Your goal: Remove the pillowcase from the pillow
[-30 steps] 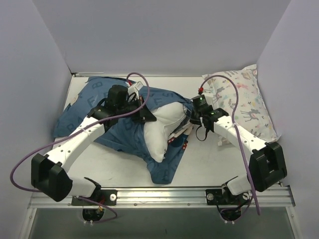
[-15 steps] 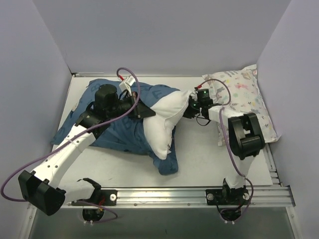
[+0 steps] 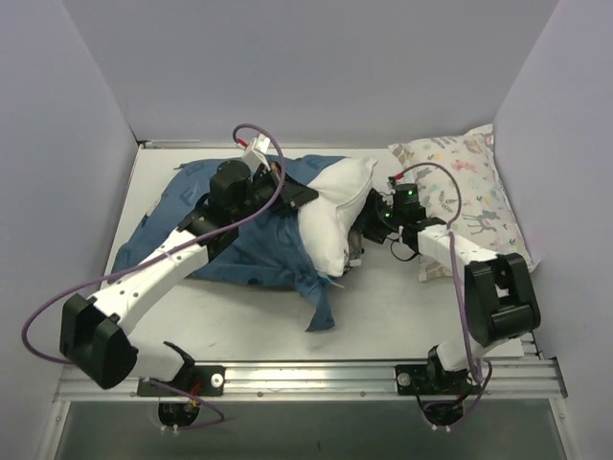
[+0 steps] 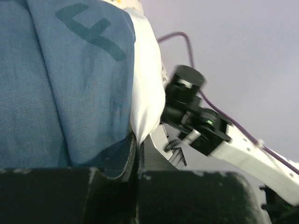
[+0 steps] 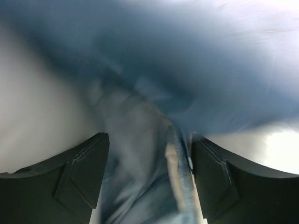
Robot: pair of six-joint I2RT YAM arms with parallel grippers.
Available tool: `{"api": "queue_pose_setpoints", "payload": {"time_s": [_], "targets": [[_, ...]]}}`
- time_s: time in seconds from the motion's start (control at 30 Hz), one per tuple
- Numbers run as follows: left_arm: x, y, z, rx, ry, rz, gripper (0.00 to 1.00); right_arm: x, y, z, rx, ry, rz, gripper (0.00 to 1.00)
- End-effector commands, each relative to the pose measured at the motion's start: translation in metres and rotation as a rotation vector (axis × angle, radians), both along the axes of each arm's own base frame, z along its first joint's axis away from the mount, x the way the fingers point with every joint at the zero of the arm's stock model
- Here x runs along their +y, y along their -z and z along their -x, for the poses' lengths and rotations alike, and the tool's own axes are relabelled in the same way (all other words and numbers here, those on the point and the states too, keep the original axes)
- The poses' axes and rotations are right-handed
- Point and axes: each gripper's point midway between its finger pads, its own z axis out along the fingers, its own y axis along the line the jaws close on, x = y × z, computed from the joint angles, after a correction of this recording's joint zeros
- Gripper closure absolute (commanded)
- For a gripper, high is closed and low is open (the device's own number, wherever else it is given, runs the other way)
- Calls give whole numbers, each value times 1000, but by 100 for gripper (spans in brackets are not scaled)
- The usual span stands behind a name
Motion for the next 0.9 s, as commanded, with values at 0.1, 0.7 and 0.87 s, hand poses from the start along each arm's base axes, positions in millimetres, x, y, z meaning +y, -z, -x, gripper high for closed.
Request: {"api": "queue_pose_setpoints", "payload": {"time_s": [0.1, 0.7, 0.87], "targets": [[-18, 0, -37, -31, -109, 81, 100, -57, -22, 27, -44, 224, 145, 24], [-69, 29, -38, 20, -32, 63, 100, 10, -70, 92, -259, -39, -43, 0], [-72, 23, -37, 19, -23, 66, 100, 27, -45, 97, -248, -80, 49, 0]]}}
